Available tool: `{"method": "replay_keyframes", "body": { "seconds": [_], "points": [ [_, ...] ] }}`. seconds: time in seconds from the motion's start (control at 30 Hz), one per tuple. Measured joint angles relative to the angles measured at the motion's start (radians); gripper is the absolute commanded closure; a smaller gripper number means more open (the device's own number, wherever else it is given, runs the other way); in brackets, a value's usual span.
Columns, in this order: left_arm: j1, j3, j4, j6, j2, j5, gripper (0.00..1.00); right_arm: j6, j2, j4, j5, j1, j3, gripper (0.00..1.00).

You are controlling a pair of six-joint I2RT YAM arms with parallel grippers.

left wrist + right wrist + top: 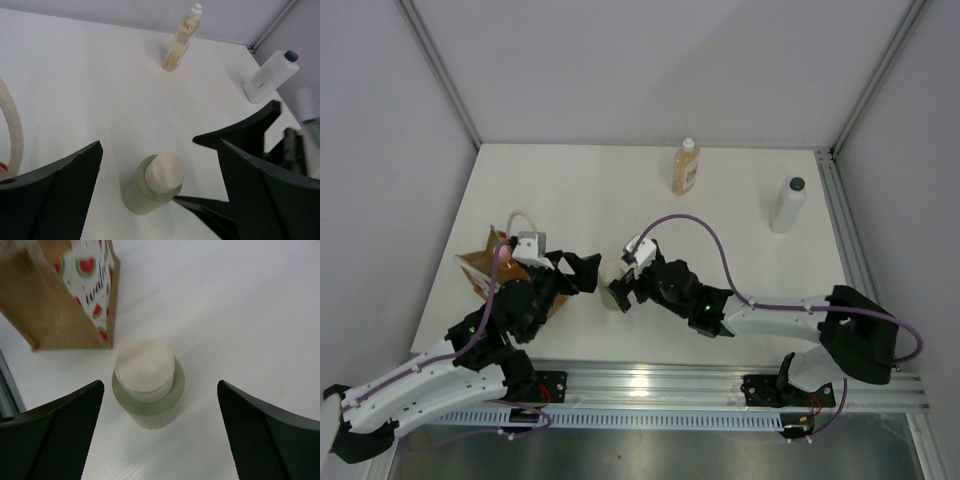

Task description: Place the personal care products into the canvas bag

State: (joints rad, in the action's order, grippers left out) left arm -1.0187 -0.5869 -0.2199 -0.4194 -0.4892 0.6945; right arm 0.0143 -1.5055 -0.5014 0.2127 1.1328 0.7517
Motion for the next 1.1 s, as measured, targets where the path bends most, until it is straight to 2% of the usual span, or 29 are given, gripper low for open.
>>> {"method": "replay_keyframes", "body": {
  "seconds": [0.27, 0.47, 0.57, 0.87, 1.1],
  "points": [
    [-0.004, -0.1, -0.064, -0.016, -0.192, -0.025, 0.01, -0.143, 0.29, 0.295, 0.012, -0.083, 0.133, 0.01],
    [-0.013, -0.047, -0.074, -0.051, -0.233, -0.074, 0.01, -0.297, 0.435, 0.49, -0.02, -0.246, 0.169, 0.01],
    [-0.013, -0.036, -0.062, -0.063, -0.272, -0.074, 0.01, -0.331, 0.476, 0.549, -0.031, -0.269, 0.167, 0.01],
    [-0.016, 0.001, 0.016, -0.11, -0.472, -0.059, 0.01, -0.385, 0.656, 0.561, -0.071, -0.268, 0.001, 0.01],
    [-0.017, 0.036, 0.084, -0.158, -0.56, -0.011, 0.03, -0.388, 0.688, 0.553, -0.068, -0.268, -0.021, 0.0]
  ]
}}
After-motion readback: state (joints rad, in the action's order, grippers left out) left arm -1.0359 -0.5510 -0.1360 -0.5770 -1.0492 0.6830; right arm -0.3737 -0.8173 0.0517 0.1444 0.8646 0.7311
